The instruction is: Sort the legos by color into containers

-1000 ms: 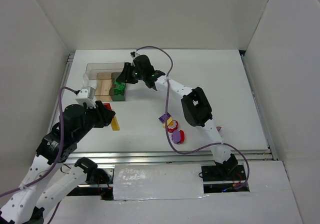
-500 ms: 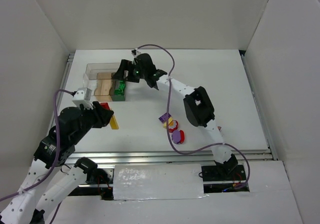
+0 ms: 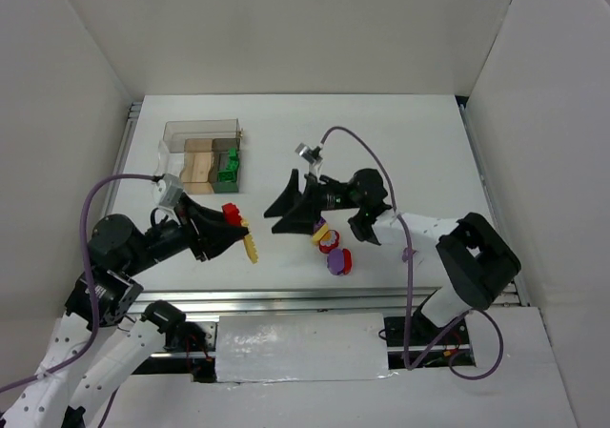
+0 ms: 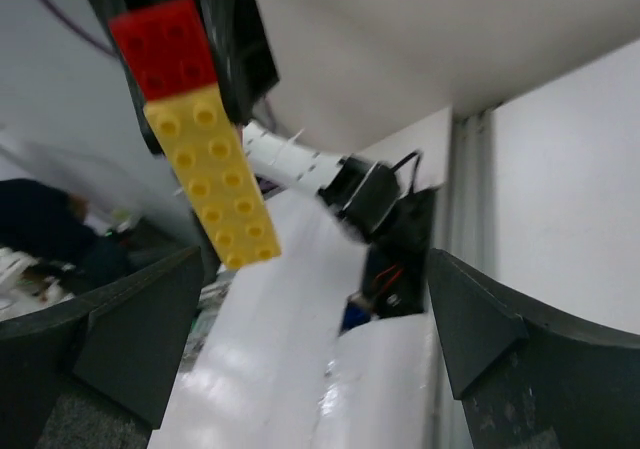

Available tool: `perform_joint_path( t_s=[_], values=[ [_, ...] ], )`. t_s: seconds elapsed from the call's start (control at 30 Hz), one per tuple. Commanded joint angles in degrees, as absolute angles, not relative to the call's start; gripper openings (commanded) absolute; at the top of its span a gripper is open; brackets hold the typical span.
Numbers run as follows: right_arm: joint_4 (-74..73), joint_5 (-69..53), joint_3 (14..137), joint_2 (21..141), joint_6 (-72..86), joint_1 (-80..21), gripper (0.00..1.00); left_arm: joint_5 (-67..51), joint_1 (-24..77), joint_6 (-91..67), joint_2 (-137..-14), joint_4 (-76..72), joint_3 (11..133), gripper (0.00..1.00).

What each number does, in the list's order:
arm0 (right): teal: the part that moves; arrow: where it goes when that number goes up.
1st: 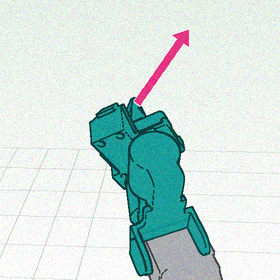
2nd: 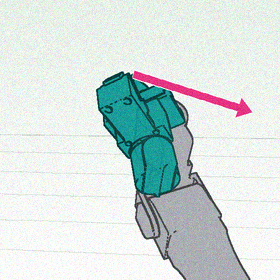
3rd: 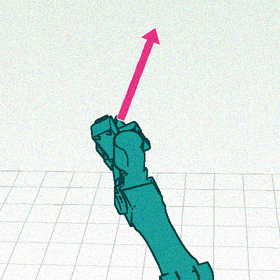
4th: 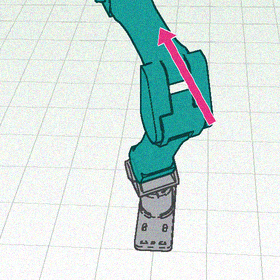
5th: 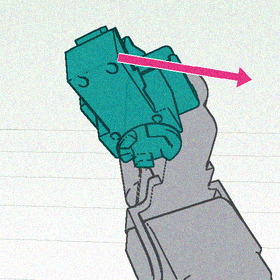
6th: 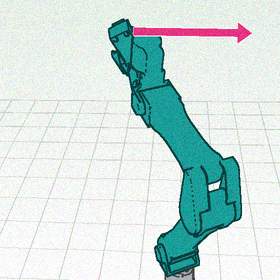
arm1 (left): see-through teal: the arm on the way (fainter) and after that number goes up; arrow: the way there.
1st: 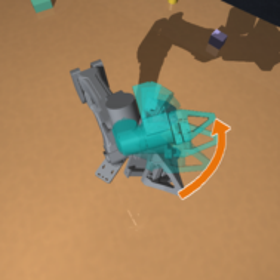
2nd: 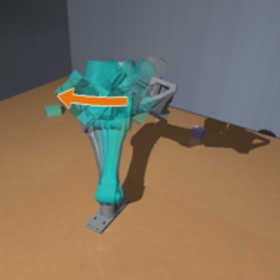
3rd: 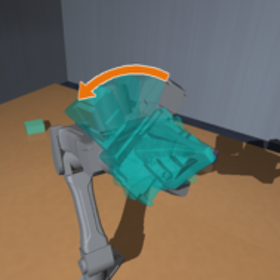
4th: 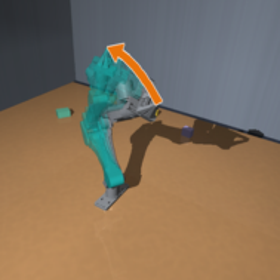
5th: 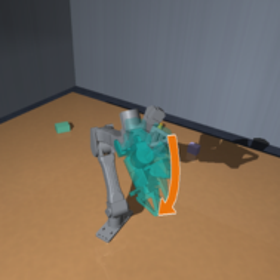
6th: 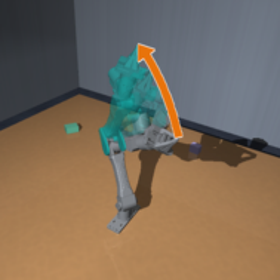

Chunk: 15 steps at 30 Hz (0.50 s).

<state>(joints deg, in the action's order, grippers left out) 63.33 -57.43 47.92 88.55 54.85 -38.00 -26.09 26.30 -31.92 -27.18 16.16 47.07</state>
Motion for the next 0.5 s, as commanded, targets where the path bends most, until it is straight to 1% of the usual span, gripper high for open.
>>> perform_joint_path(
  t_s=[0.0, 0.07, 0.1, 0.17, 0.2, 0.27, 0.4, 0.47],
  values=[
    [83.05, -58.82, 41.59, 84.39, 61.44, -41.12, 1.0, -37.34, 26.1, -33.92, -27.07, 5.11, 46.32, 0.0],
    [77.9, -56.61, 39.64, 80.35, 57.24, -44.37, 0.99, -38.84, 26.02, -35.77, -27.77, 3.52, 45.62, 0.0],
    [67.6, -53.03, 39.81, 76.94, 49.65, -46.99, 0.99, -39.89, 26.1, -37.08, -28.12, 1.86, 45.27, 0.0],
    [57.53, -48.01, 40.6, 73.49, 41.61, -50.17, 1.0, -40.43, 26.1, -38.14, -28.56, 0.53, 44.04, 0.0],
    [50.69, -43.38, 41.39, 71.04, 36.18, -51.49, 1.0, -40.17, 26.02, -38.58, -28.56, 0.44, 43.69, 0.0],
    [48.43, -40.09, 41.4, 69.44, 34.63, -53.87, 1.0, -39.82, 26.02, -39.81, -28.39, -1.67, 42.72, 0.0],
    [48.0, -35.34, 41.22, 68.99, 35.25, -54.14, 1.0, -41.13, 26.1, -42.01, -28.39, -4.21, 41.75, 0.0],
    [47.81, -34.28, 41.57, 69.78, 35.24, -54.31, 0.97, -41.05, 26.02, -43.06, -28.48, -5.1, 41.57, 0.0]
  ],
)
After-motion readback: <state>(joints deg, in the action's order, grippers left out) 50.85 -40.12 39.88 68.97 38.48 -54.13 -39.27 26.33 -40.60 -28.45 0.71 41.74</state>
